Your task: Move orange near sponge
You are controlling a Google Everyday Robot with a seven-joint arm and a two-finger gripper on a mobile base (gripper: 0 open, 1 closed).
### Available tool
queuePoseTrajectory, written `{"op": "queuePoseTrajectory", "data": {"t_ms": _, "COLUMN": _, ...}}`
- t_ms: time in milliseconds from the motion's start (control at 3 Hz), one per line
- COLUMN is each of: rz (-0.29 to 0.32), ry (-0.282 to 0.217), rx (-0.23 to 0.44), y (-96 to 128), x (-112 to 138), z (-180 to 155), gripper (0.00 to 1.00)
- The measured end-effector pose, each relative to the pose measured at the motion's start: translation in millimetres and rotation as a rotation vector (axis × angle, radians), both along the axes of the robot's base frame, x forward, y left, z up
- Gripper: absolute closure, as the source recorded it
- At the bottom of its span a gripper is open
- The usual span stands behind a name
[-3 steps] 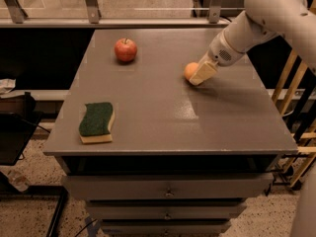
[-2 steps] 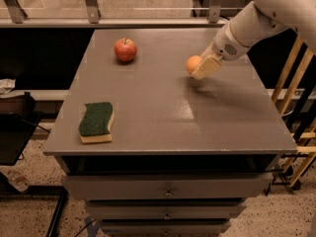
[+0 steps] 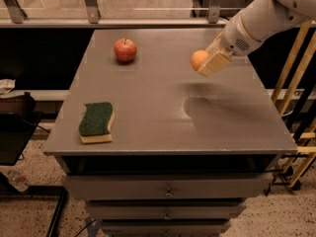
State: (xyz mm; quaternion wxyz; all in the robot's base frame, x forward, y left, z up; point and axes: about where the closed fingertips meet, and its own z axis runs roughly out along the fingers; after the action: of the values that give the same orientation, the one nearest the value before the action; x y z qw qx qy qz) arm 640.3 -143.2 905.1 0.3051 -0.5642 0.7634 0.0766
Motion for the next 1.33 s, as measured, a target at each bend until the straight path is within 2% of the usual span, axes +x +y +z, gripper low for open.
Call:
{"op": "queuePoseTrajectory", "data": {"t_ms": 333, "rz": 0.024, "ry": 0.005, "rx": -0.012, "y": 7, "x": -1, "z": -3, "gripper": 1.0}}
{"op": "queuePoseTrajectory", "data": {"t_ms": 667, "rz": 0.19, "ry": 0.024, "rx": -0.072, "y": 48, "x": -21, "z": -8, "gripper": 1.0}}
{"op": "queuePoseTrajectory", "data": {"t_ms": 1000, "rz": 0.38, "ry": 0.028, "rx": -0.155, "y": 98, "x": -50, "z": -15, "gripper": 1.0}}
{"op": "queuePoseTrajectory", "data": {"t_ms": 1333, "rz": 0.52, "ry": 0.041, "rx": -0.182, "y": 138, "x": -78, "z": -25, "gripper": 1.0}}
